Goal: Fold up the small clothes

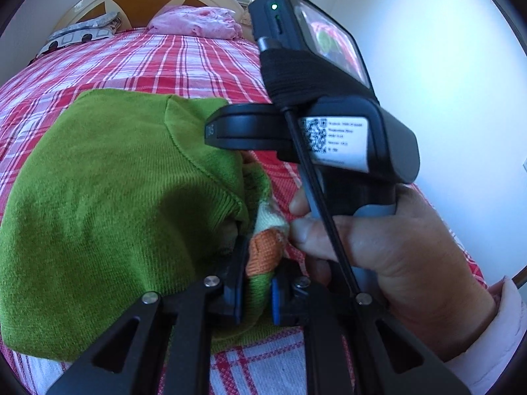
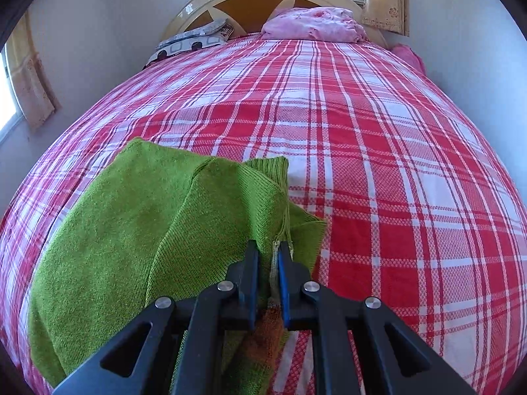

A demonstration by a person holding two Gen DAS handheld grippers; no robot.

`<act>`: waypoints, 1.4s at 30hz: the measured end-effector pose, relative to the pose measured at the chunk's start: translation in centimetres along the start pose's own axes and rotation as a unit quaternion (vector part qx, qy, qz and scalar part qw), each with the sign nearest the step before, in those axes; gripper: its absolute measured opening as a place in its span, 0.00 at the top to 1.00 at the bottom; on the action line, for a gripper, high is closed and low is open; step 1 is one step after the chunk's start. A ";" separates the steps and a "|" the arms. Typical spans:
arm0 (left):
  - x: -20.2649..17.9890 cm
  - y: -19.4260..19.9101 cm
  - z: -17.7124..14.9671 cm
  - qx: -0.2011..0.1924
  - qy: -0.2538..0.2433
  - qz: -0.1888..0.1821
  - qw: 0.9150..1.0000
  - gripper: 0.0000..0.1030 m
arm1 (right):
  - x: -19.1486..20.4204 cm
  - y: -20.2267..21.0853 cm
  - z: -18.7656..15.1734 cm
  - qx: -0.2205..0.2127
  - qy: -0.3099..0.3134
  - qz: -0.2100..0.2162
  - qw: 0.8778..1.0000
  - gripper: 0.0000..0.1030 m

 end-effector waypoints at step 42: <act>14.5 8.9 -1.7 -0.026 -0.002 0.171 0.985 0.25 | 6.4 9.1 -10.2 0.000 0.067 -0.039 0.997 0.60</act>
Point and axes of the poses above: each gripper's, at about its wrist camera, not at the fingertips, and y roughly against the way its jaws point, x to its left, z to its top, the point moved 9 cm from there along -y, roughly the way its jaws point, and after that the axes turned 2 degrees about -y, right-handed, at the moved point
